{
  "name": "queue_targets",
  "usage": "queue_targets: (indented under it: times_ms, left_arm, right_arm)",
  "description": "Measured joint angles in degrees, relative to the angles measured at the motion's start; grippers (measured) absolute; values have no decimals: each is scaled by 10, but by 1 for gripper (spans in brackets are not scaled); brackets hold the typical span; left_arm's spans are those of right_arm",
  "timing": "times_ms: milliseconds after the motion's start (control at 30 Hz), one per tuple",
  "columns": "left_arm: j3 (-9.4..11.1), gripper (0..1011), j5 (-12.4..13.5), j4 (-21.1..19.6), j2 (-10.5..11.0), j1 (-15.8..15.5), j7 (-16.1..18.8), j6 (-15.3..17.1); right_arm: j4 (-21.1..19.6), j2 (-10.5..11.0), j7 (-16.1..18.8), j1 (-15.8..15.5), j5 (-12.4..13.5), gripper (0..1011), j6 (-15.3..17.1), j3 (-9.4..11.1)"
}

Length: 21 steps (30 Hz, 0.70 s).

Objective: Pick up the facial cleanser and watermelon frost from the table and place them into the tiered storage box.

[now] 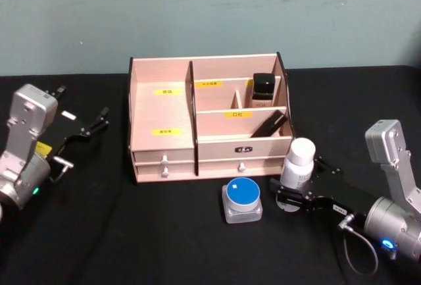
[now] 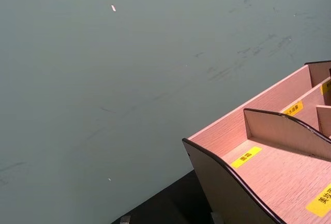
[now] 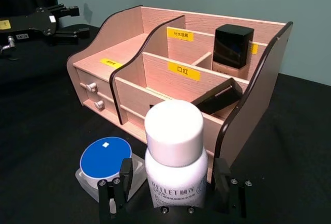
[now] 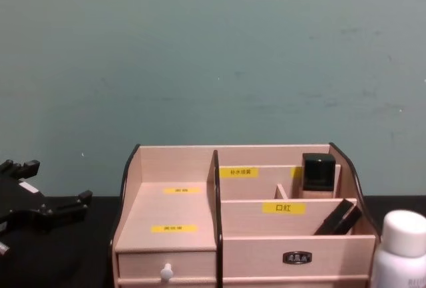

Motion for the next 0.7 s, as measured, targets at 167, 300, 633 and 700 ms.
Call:
queue_targets:
  times_ms: [167,300,633,700]
  left_arm:
    - [0,1001,0,0,0,0,0,0]
    - [0,1001,0,0,0,0,0,0]
    - [0,1001,0,0,0,0,0,0]
    - [0,1001,0,0,0,0,0,0]
  right_arm:
    - [4,-3,3,5,-4,1002,-3,-5]
    - [4,-4,2,6,-6,1002,-4,-6]
    - [4,-3,2,6,-6,886,-4,-5]
    - [4,-3,2,6,-6,836,-4,-5]
